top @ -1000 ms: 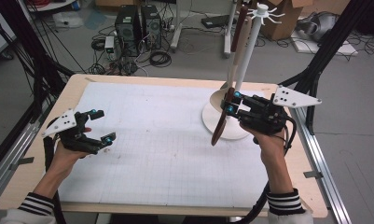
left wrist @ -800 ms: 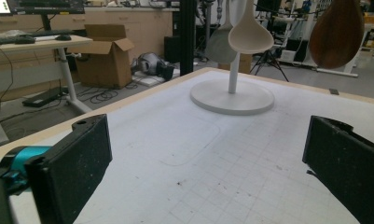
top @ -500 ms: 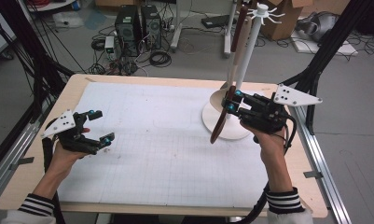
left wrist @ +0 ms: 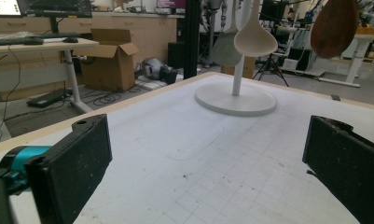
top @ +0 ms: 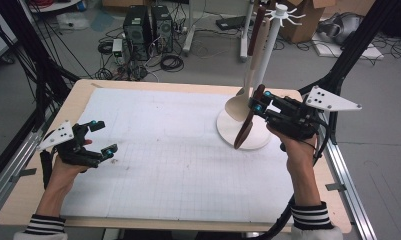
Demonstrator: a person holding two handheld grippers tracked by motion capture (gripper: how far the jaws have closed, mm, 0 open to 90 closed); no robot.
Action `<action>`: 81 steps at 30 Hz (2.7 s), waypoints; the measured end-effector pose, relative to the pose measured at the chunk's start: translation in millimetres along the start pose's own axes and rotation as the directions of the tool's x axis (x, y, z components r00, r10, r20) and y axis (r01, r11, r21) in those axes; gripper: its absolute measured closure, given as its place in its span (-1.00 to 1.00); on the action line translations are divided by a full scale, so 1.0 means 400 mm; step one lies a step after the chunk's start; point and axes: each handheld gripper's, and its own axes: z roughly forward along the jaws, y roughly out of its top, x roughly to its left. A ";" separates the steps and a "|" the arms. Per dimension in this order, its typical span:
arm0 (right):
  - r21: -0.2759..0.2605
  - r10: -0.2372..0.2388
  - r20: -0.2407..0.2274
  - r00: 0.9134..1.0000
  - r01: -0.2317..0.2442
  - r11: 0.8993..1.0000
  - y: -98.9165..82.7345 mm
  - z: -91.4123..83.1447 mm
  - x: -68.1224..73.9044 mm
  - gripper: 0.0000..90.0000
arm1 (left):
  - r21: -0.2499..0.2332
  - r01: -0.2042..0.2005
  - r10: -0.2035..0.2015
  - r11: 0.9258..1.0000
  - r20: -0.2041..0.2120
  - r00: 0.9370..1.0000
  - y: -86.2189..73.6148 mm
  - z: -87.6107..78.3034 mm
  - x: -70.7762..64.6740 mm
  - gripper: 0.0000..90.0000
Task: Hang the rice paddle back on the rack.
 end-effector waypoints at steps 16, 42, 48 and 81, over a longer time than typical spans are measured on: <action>0.000 0.012 0.201 0.979 -0.012 1.000 0.061 -0.022 -0.008 0.51 | 0.021 0.013 -0.013 1.000 0.008 1.000 -0.019 0.013 -0.004 -0.96; 0.065 0.012 0.518 0.855 -0.053 0.996 0.180 0.027 -0.008 0.51 | 0.011 0.018 -0.018 1.000 0.003 1.000 -0.021 0.013 -0.006 -0.96; 0.074 0.003 0.561 0.828 -0.054 0.996 0.201 0.041 -0.007 0.51 | 0.006 0.024 -0.024 1.000 0.011 1.000 -0.019 0.010 -0.006 -0.96; 0.169 -0.063 0.696 0.715 -0.077 0.983 0.264 0.128 -0.039 0.51 | -0.008 0.037 -0.037 0.999 0.015 0.999 -0.016 0.011 -0.007 -0.96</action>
